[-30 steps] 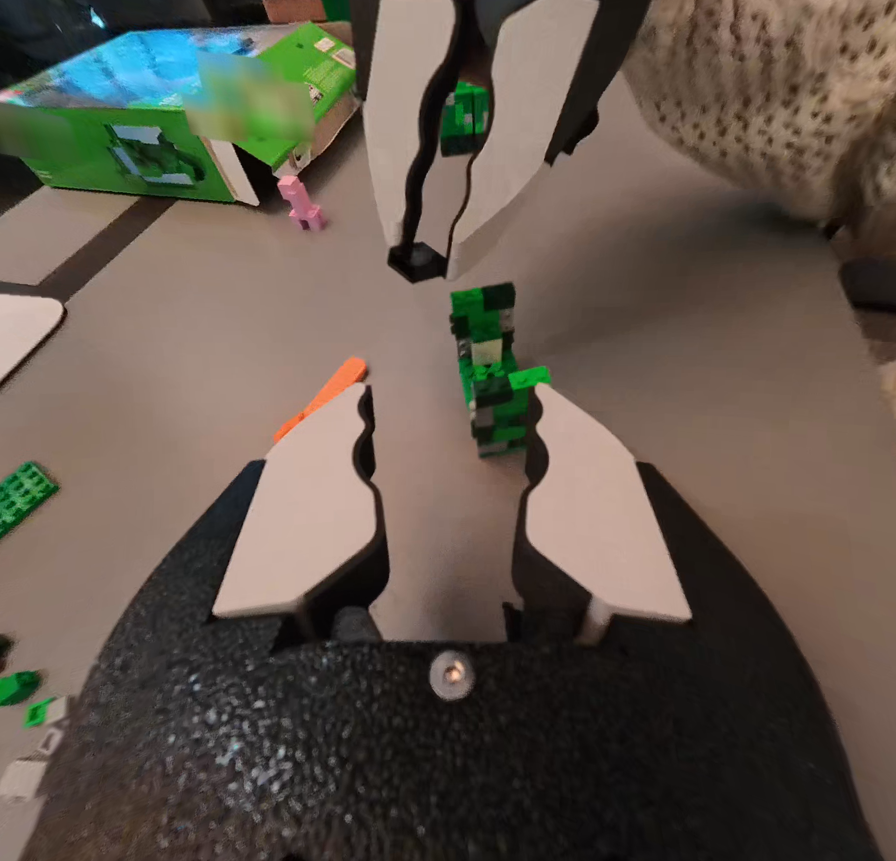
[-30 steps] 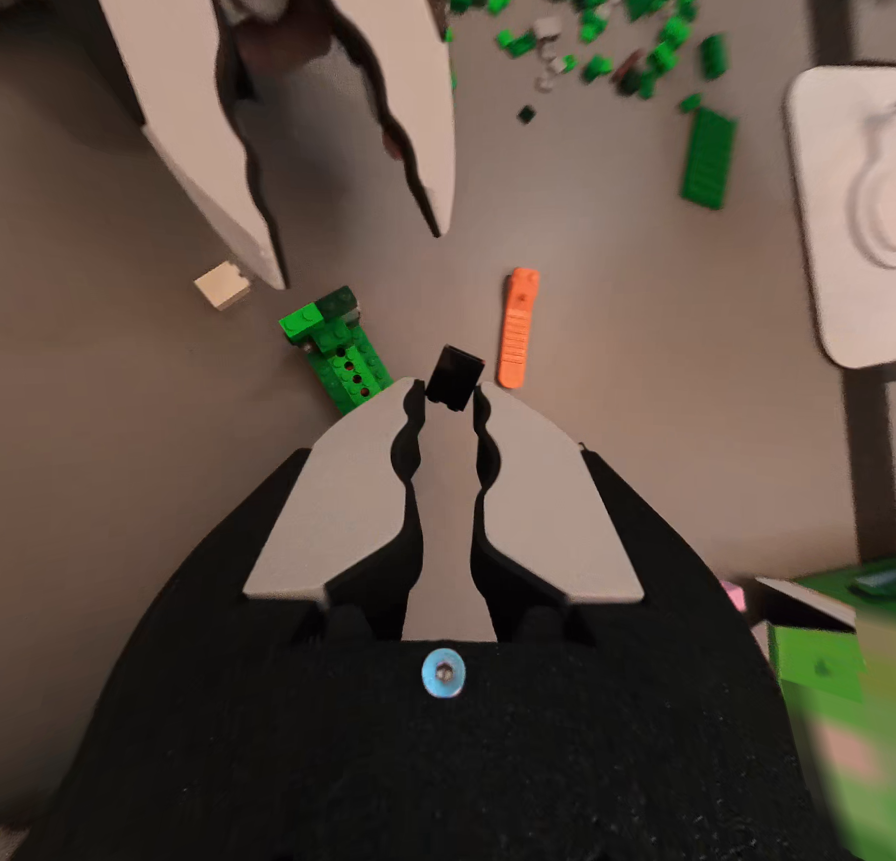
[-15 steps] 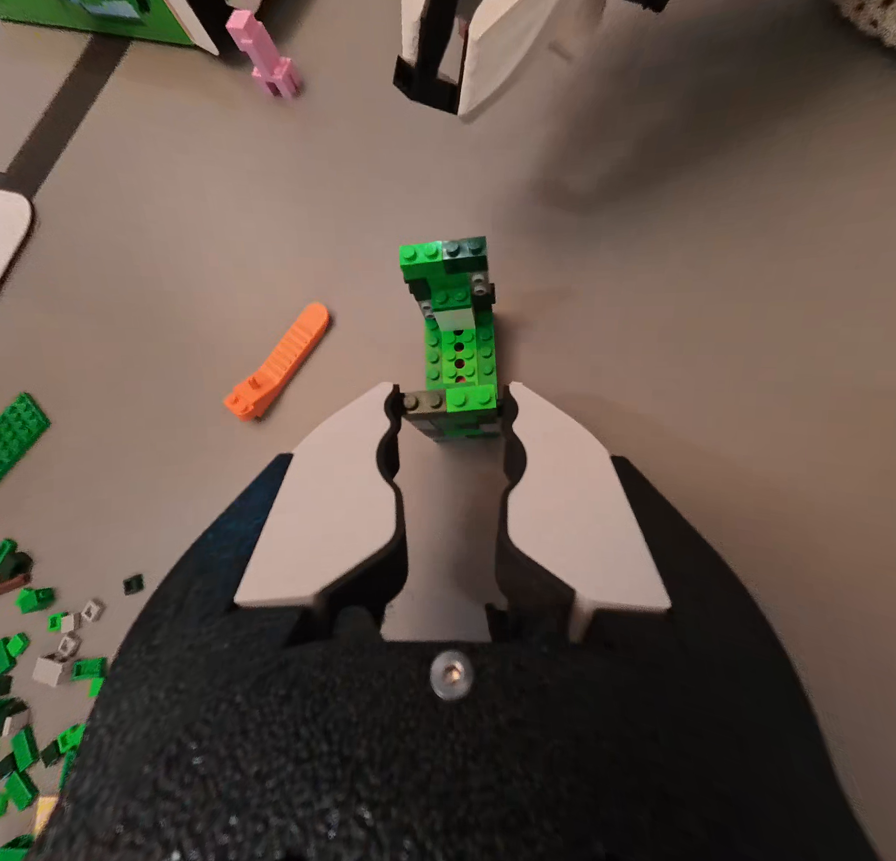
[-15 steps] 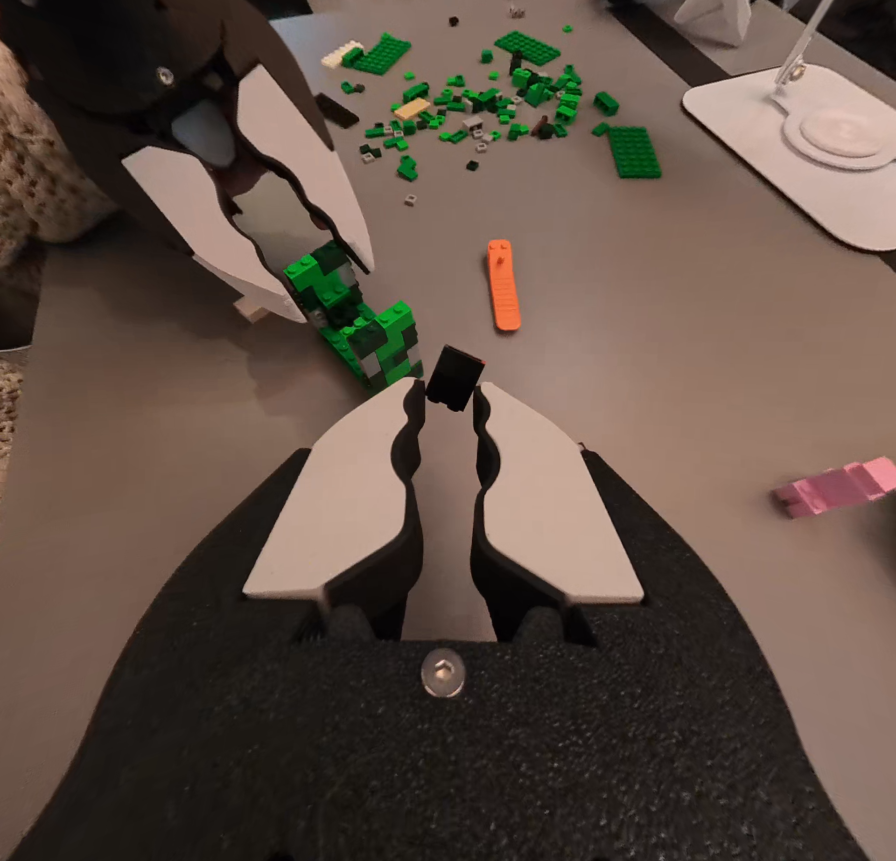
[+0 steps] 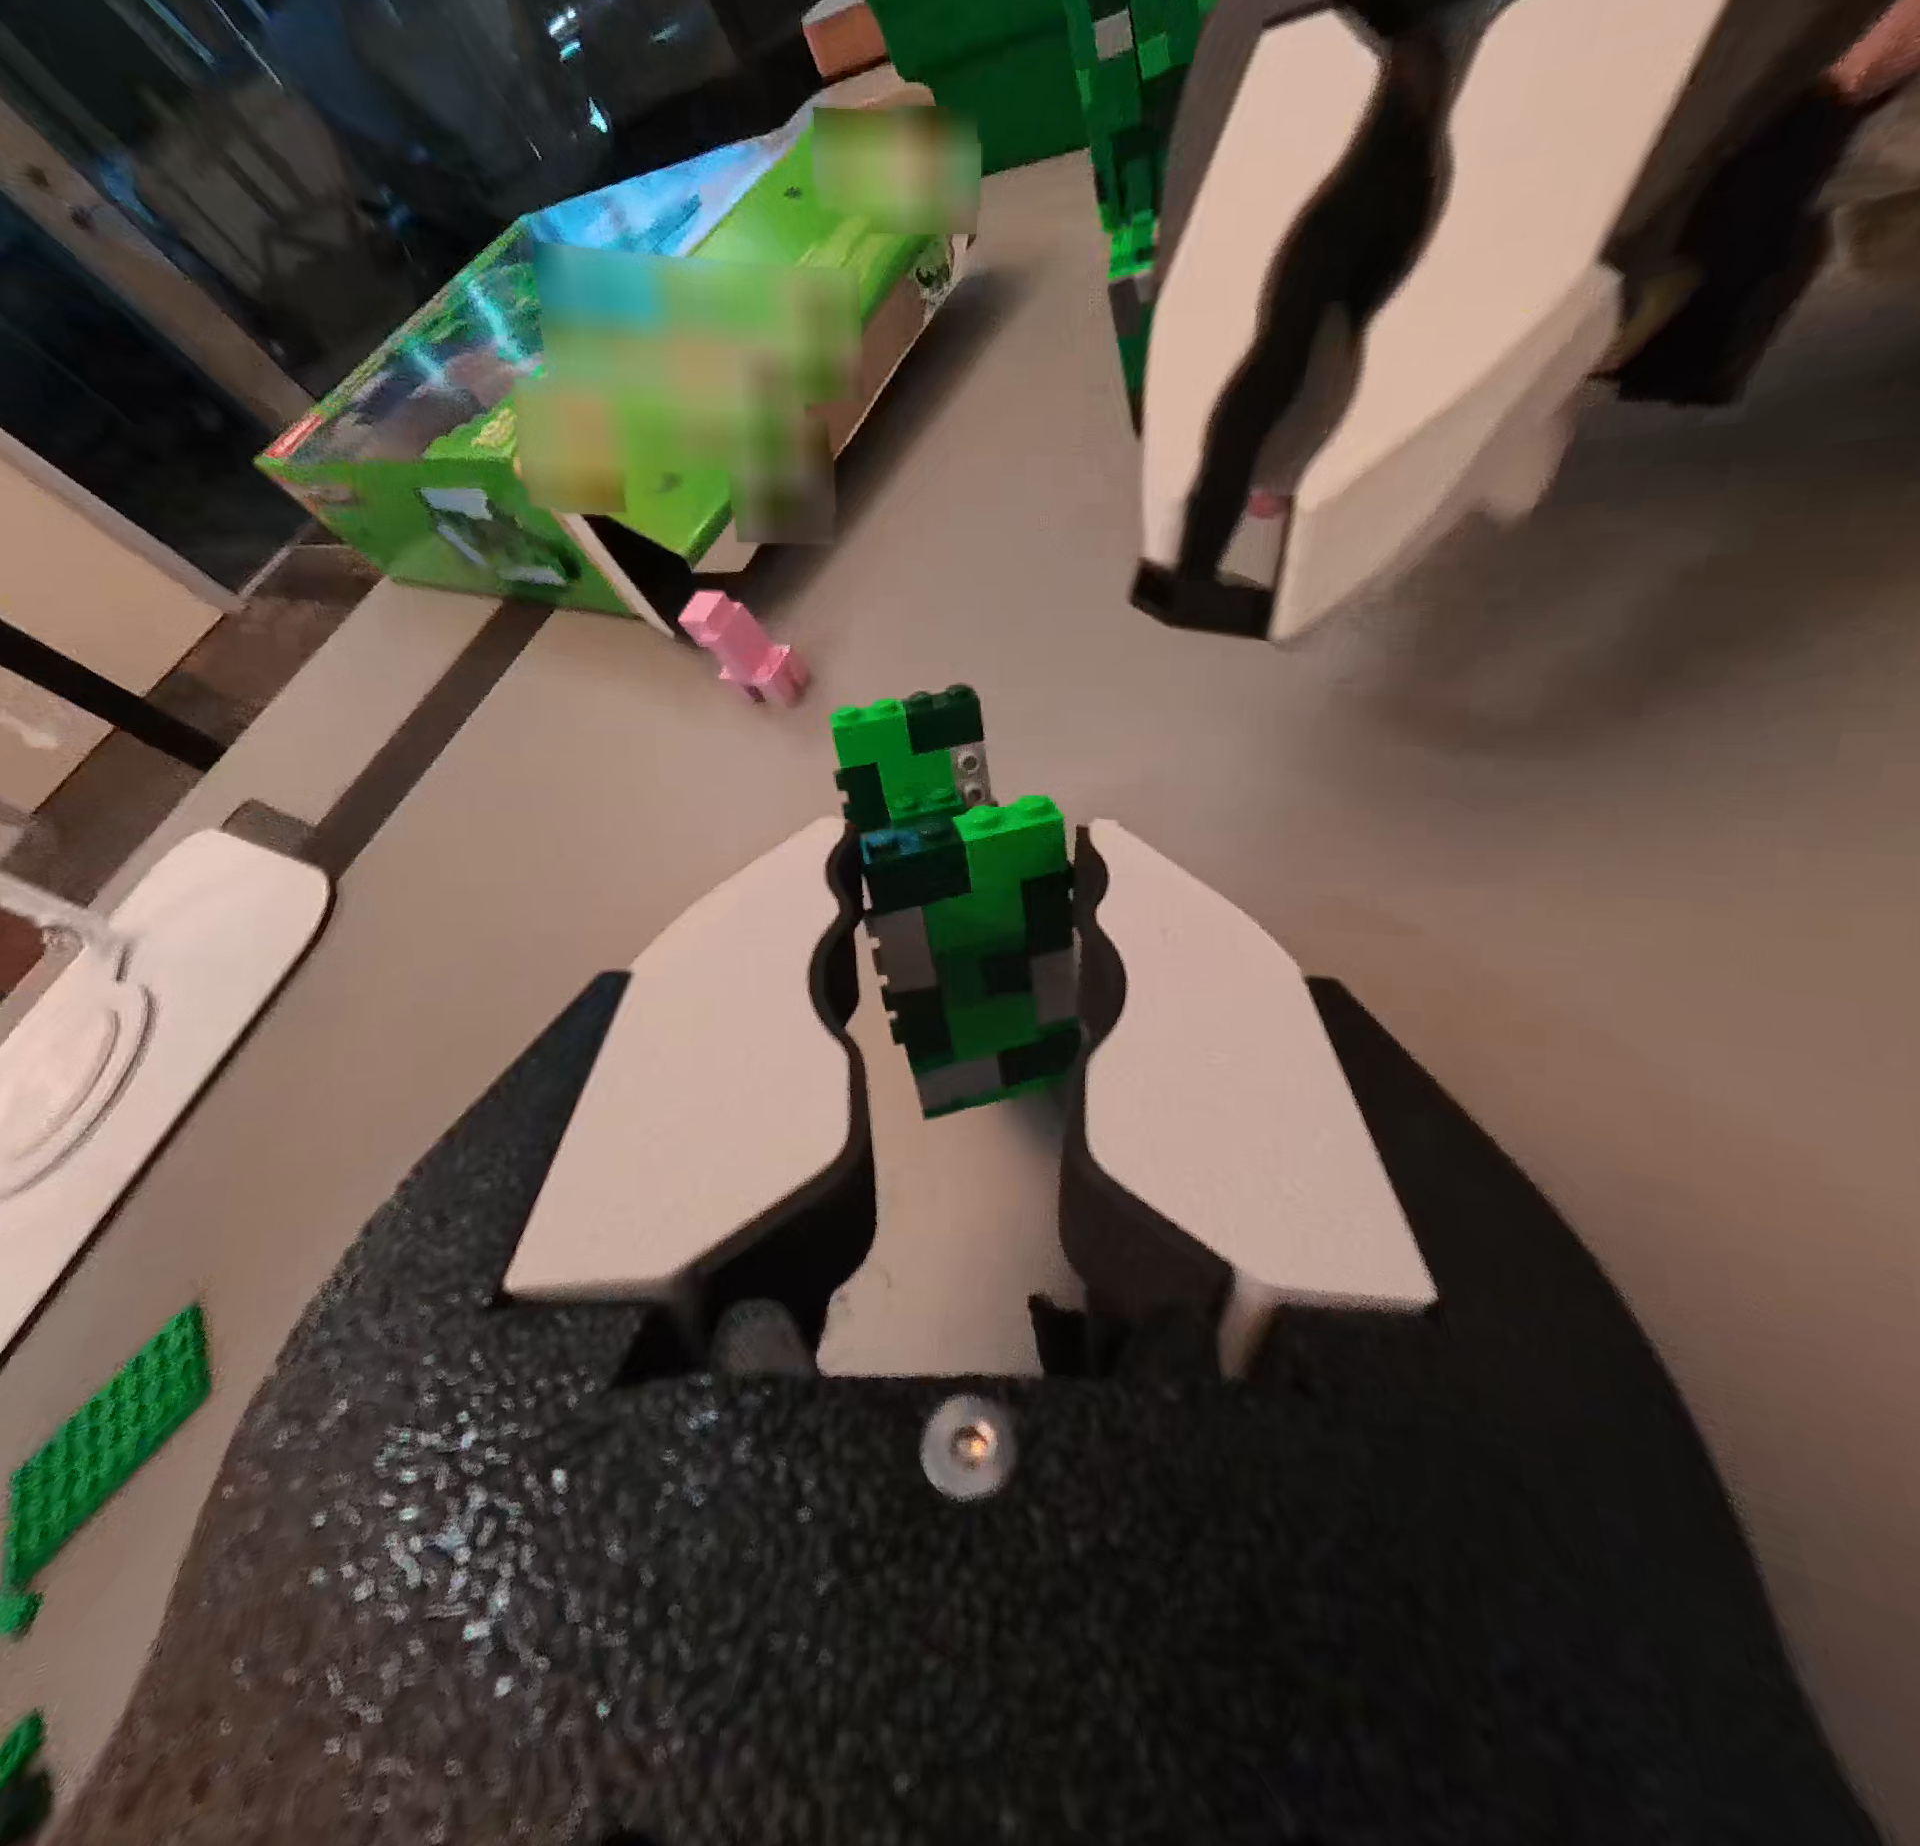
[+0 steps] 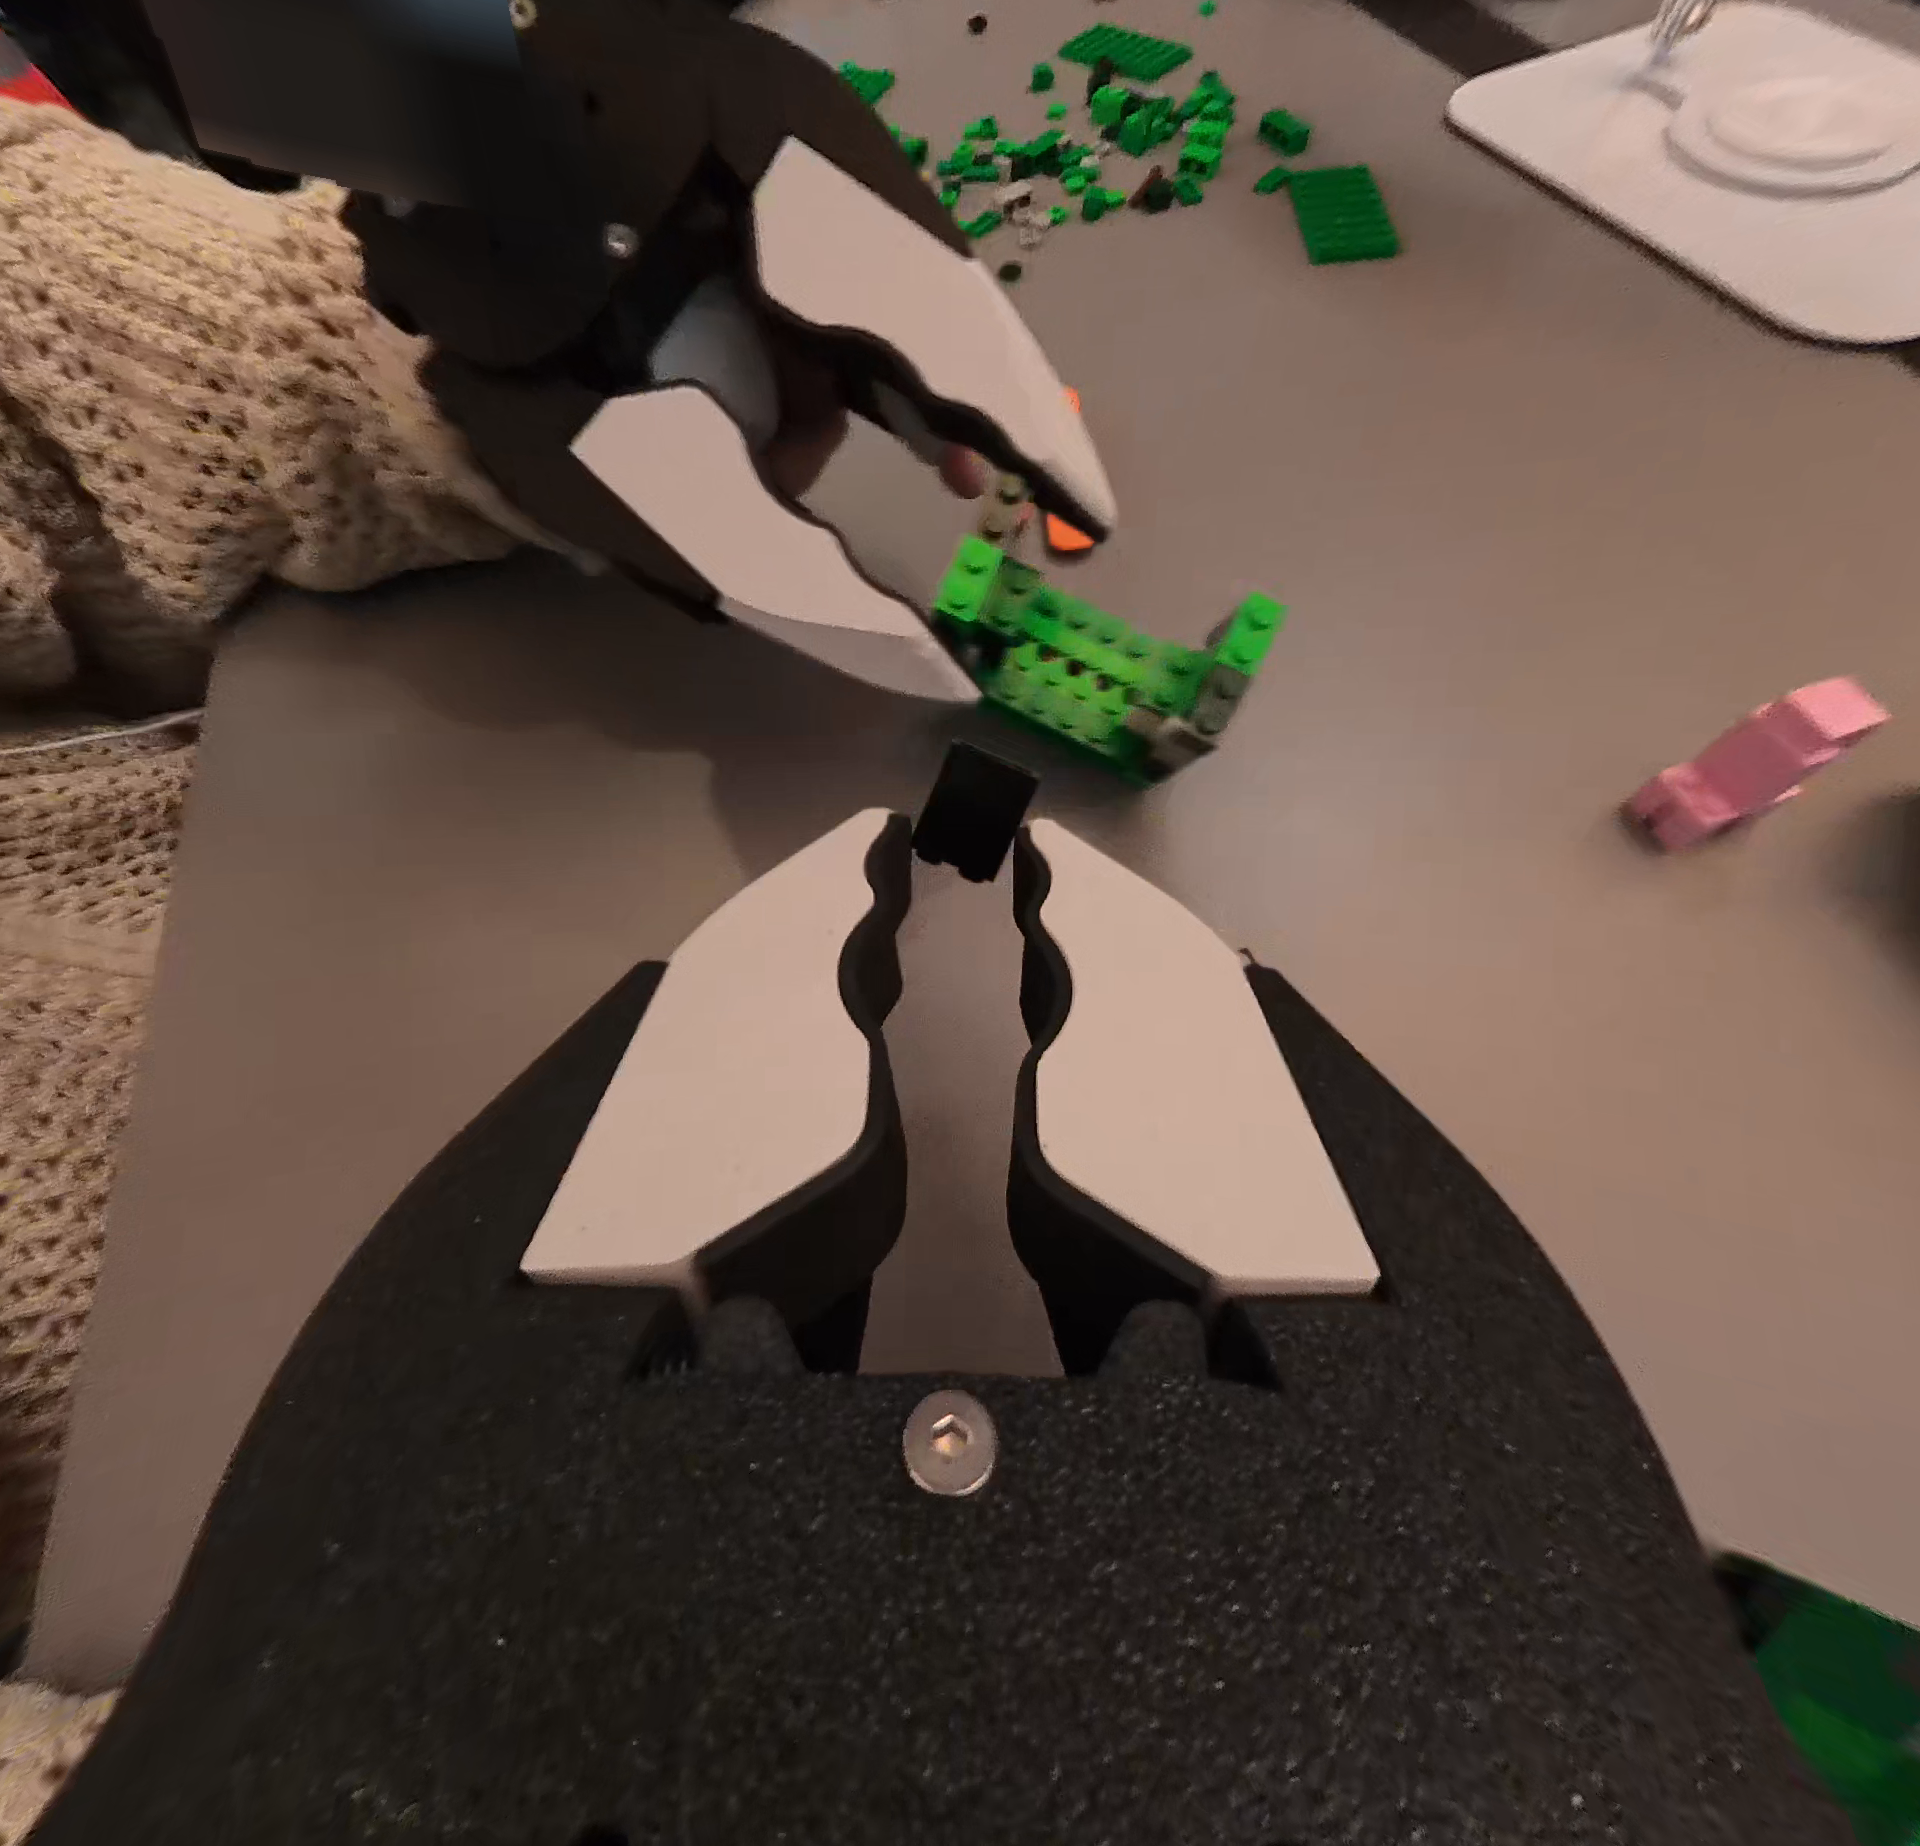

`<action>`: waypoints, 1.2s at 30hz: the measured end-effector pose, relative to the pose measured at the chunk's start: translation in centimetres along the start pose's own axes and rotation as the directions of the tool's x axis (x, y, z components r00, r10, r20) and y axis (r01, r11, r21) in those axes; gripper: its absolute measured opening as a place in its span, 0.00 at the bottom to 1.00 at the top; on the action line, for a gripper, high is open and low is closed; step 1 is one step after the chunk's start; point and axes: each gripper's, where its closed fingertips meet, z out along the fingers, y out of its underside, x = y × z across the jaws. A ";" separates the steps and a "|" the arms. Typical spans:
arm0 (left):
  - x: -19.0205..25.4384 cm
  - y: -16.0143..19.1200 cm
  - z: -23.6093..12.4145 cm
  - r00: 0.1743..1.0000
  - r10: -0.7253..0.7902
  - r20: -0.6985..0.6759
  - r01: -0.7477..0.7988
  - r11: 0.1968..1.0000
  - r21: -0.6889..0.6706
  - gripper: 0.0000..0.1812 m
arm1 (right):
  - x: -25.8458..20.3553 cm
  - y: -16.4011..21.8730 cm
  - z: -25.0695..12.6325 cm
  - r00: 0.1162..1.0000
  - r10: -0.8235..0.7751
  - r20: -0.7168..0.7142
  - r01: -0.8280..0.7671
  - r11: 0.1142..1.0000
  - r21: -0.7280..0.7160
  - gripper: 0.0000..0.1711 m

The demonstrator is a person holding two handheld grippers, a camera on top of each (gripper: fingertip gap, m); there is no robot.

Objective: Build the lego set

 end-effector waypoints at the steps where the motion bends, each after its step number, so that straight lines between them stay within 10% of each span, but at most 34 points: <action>1: 0.0 0.0 0.6 1.000 0.005 0.002 -0.005 1.000 -0.003 0.21 | 0.1 0.3 0.0 1.000 0.010 -0.003 -0.010 1.000 -0.004 0.11; 16: 2.8 3.2 -4.2 0.991 0.039 -0.131 -0.061 0.984 -0.169 0.38 | -1.6 1.4 0.6 0.999 -0.024 0.025 0.026 0.995 -0.101 0.10; 31: -0.1 1.2 0.9 0.789 -0.161 -0.593 0.154 0.986 -0.063 0.21 | -1.2 2.2 0.2 0.992 0.071 0.108 -0.068 0.997 -0.028 0.10; 36: 1.2 2.4 2.3 0.822 -0.008 -0.570 -0.022 0.999 -0.046 0.14 | -1.4 2.4 0.4 0.991 0.068 0.117 -0.064 0.997 -0.045 0.10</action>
